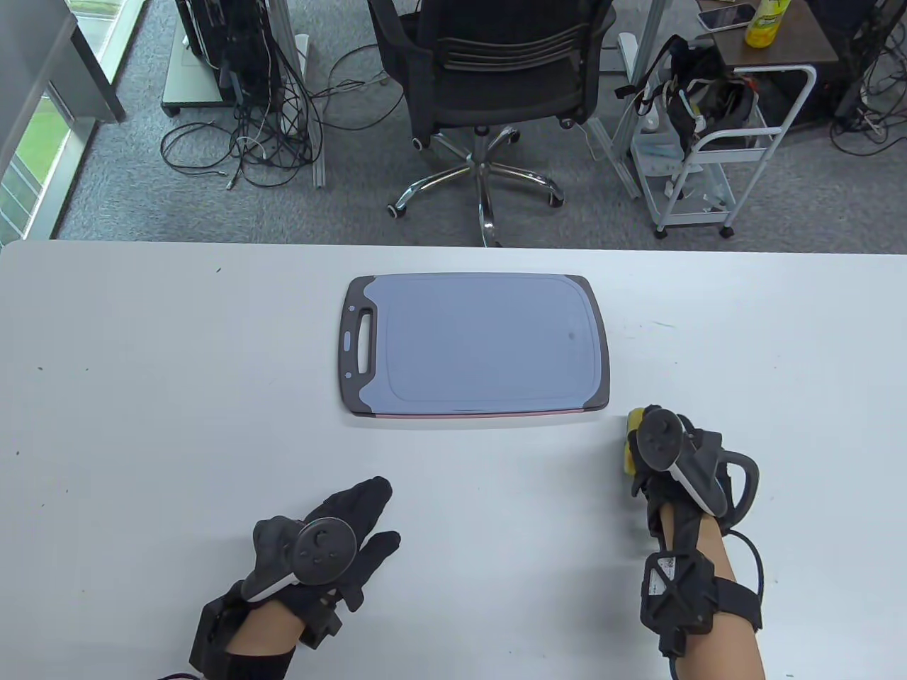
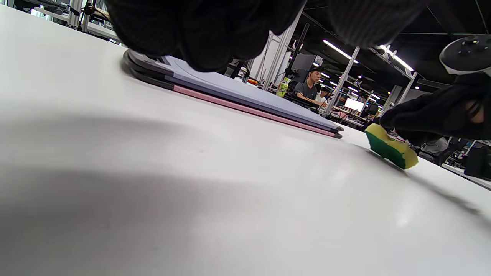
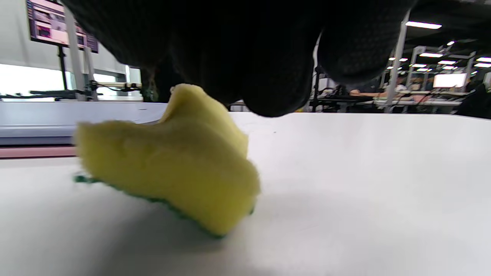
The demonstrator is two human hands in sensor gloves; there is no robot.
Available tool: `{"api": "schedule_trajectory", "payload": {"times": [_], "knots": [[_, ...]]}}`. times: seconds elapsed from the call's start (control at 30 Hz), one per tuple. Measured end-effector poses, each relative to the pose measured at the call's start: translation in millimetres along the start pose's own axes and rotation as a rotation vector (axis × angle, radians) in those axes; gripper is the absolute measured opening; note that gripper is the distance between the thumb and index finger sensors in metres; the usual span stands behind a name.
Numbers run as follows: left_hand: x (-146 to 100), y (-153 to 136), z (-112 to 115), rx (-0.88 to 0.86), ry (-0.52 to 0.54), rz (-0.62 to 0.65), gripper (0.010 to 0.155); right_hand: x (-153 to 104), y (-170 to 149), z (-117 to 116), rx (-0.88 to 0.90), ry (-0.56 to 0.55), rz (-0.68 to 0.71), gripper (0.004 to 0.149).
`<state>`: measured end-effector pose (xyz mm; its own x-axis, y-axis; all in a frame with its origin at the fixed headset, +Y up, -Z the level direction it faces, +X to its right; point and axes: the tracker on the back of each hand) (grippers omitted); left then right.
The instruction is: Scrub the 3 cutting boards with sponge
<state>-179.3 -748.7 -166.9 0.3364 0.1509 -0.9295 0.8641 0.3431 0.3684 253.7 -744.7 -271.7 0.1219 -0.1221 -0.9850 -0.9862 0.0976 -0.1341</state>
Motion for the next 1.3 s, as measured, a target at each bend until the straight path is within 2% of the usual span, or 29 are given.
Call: {"api": "schedule_trajectory", "payload": {"times": [0.07,0.13,0.3,0.43,0.57,0.67,0.77,0.83,0.93,1.03,1.3], "knots": [[-1,2,1,0.005,0.002,0.008,0.08,-3,-1,-12,0.078,0.075,0.012,0.05],[-1,3,1,0.011,0.003,0.015,0.08,-5,-1,-18,0.08,0.106,0.012,0.052],[-3,6,0,0.02,0.011,0.029,0.08,-14,-2,-10,0.096,0.105,0.045,0.059],[-3,7,0,0.021,0.011,0.03,0.08,-31,0,5,0.117,0.017,0.116,0.061],[-3,8,2,0.026,0.004,0.034,0.08,-54,14,3,0.094,-0.023,0.225,0.062],[-3,9,7,0.043,0.008,0.055,0.079,-75,38,-14,0.135,-0.036,0.356,0.063],[-4,10,11,0.059,0.005,0.064,0.079,-95,64,-34,0.146,-0.005,0.488,0.062],[-7,12,11,0.077,0.003,0.079,0.078,-108,79,-39,0.043,0.063,0.553,0.063],[-11,13,7,0.065,0.004,0.099,0.078,-125,93,-43,0.021,0.051,0.637,0.063],[-15,16,3,0.048,0.003,0.108,0.077,-137,103,-46,0.007,0.088,0.69,0.064],[-16,27,-4,0.088,0.029,0.15,0.078,-142,99,-38,0.006,0.032,0.718,0.066]]}}
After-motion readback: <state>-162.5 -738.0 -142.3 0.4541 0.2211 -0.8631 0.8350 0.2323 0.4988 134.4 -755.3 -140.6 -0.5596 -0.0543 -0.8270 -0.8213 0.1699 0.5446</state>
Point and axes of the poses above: the tracker on the back of each hand, its own y axis roughly to the thumb side, its own x axis roughly from the wrist to the fingertips, z = x × y, and after that the axes turned 9 degrees about y, right-handed
